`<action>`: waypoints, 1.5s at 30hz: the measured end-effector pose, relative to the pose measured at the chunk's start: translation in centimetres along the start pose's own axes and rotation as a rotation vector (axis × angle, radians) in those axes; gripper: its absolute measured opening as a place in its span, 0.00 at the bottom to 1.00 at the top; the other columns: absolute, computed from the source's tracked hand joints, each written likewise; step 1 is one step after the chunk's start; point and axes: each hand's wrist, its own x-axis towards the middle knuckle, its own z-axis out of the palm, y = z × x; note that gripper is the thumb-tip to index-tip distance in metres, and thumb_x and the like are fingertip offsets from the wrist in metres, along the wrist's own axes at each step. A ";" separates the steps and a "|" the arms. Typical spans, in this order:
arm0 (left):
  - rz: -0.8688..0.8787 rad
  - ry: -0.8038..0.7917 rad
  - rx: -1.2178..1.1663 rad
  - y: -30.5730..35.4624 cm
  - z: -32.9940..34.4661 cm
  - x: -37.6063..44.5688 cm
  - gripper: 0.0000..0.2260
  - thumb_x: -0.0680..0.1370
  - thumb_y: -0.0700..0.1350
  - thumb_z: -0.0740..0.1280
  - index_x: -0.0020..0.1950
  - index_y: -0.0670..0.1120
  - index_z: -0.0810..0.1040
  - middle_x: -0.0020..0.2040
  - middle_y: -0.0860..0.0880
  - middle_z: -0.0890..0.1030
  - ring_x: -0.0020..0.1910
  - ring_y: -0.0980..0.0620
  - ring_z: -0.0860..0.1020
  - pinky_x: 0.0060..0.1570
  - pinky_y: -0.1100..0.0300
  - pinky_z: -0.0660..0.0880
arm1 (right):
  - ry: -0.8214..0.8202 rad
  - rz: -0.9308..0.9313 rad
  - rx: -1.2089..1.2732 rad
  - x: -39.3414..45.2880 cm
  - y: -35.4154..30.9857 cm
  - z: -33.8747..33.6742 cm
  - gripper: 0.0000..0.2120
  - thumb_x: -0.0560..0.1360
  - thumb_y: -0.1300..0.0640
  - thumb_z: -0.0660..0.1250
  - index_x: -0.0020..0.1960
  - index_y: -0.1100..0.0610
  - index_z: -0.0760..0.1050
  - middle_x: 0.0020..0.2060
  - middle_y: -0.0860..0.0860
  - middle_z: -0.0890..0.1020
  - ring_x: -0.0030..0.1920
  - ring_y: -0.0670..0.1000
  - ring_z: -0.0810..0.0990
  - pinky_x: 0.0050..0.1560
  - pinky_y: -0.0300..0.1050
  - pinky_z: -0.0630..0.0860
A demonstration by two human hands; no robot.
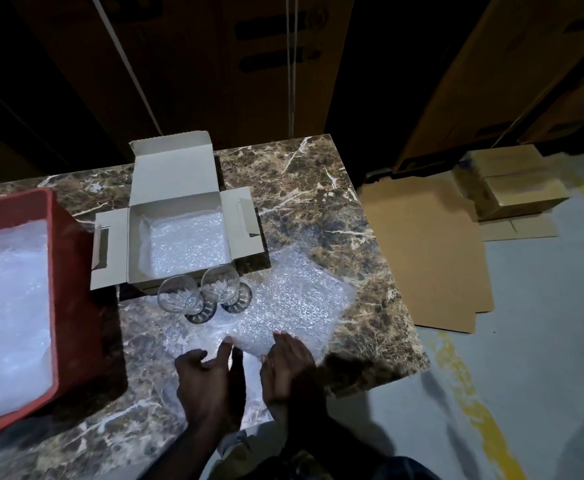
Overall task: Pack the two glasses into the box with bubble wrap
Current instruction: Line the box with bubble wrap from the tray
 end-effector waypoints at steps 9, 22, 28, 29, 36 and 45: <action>-0.017 -0.233 0.108 -1.9 -2.8 4.8 0.09 0.70 0.40 0.70 0.31 0.38 0.75 0.27 0.39 0.76 0.25 0.47 0.74 0.28 0.50 0.77 | 0.058 -0.071 0.134 0.2 -3.1 1.7 0.20 0.83 0.52 0.54 0.49 0.60 0.81 0.53 0.56 0.84 0.56 0.53 0.81 0.59 0.43 0.77; 0.622 -0.265 0.689 -2.6 -6.0 10.7 0.17 0.77 0.39 0.69 0.35 0.51 0.66 0.29 0.52 0.73 0.36 0.41 0.78 0.37 0.55 0.63 | -0.269 -0.390 -0.347 3.3 2.3 5.7 0.29 0.82 0.40 0.53 0.79 0.54 0.62 0.78 0.57 0.61 0.78 0.55 0.60 0.77 0.61 0.54; 0.639 -0.127 0.572 -3.7 -5.3 8.9 0.08 0.78 0.40 0.68 0.54 0.48 0.71 0.36 0.47 0.78 0.38 0.42 0.78 0.37 0.49 0.74 | -0.229 -0.181 -0.401 3.7 6.3 3.3 0.33 0.81 0.36 0.52 0.79 0.56 0.61 0.79 0.57 0.59 0.79 0.56 0.59 0.75 0.62 0.60; 0.722 -0.059 0.572 -4.0 -5.2 8.3 0.09 0.79 0.41 0.66 0.58 0.47 0.71 0.42 0.46 0.78 0.42 0.42 0.77 0.41 0.48 0.74 | -0.236 -0.180 -0.397 3.6 6.3 3.1 0.34 0.82 0.36 0.51 0.79 0.56 0.61 0.79 0.58 0.59 0.79 0.56 0.58 0.74 0.62 0.61; 1.082 -0.231 0.710 -7.1 -0.4 4.6 0.23 0.82 0.46 0.61 0.76 0.41 0.66 0.79 0.42 0.62 0.79 0.44 0.58 0.75 0.49 0.56 | -0.254 -0.147 -0.382 3.6 5.9 3.4 0.34 0.82 0.36 0.49 0.79 0.57 0.59 0.79 0.58 0.57 0.79 0.56 0.56 0.74 0.62 0.60; 0.860 -0.140 0.967 -9.0 -2.1 6.9 0.34 0.83 0.65 0.47 0.82 0.47 0.48 0.82 0.48 0.46 0.81 0.49 0.44 0.78 0.45 0.38 | -0.134 -0.162 -0.351 2.8 8.9 1.5 0.35 0.81 0.38 0.58 0.78 0.62 0.61 0.78 0.59 0.61 0.78 0.57 0.60 0.74 0.61 0.62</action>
